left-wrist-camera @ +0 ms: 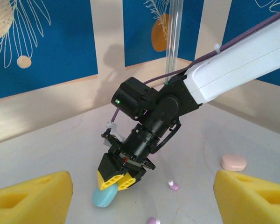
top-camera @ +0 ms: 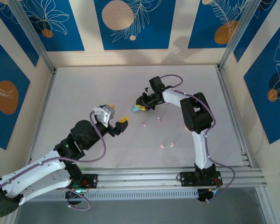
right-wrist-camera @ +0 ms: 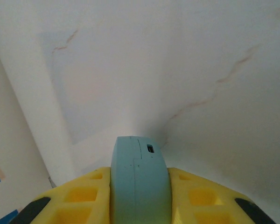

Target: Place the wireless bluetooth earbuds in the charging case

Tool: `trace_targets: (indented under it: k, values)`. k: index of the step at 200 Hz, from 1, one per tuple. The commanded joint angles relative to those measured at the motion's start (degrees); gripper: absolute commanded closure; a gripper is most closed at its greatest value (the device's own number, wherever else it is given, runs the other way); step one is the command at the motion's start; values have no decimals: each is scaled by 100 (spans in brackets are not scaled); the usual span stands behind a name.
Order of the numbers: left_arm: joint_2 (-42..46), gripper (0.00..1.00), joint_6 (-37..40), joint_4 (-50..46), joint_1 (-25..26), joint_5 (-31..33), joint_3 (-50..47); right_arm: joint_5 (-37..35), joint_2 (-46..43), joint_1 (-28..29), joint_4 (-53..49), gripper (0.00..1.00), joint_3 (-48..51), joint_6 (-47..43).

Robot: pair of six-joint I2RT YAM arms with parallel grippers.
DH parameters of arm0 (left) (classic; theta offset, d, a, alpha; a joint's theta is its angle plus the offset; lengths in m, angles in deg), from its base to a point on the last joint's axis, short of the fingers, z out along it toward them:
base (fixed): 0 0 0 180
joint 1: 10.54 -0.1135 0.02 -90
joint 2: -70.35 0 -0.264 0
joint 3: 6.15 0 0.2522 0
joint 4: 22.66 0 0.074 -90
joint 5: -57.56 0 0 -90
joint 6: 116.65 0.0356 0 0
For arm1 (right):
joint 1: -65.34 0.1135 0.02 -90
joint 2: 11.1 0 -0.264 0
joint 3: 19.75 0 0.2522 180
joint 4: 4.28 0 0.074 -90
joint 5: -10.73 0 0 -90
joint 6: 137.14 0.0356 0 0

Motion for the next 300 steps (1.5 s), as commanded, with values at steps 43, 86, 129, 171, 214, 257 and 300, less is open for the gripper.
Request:
trace_targets:
  k: [43, 86, 129, 171, 214, 257, 300]
  values:
    - [0, 21, -150, 9, 12, 67, 75, -450, -45, -16, -184, 61, 72, 45]
    - [-171, 21, -150, 100, 14, -11, 106, -756, -400, -81, -574, 52, 169, -244]
    - [-225, 21, -159, 107, 12, -20, 130, -1134, -881, -207, -1000, 48, 195, -684]
    - [-266, 20, -146, 14, 13, -136, 201, -1756, -1325, -581, -1353, 48, 120, -1299]
    - [-524, 14, -259, -262, 2, -538, 420, -1924, -1213, -1345, -1391, 48, -136, -1740]
    - [-1009, 5, -413, -958, -15, -823, 902, -1927, -658, -1754, -1708, 47, -742, -2166]
    - [-1207, 3, -469, -1061, -32, -956, 1017, -1521, 16, -1796, -2238, 44, -1466, -2556]
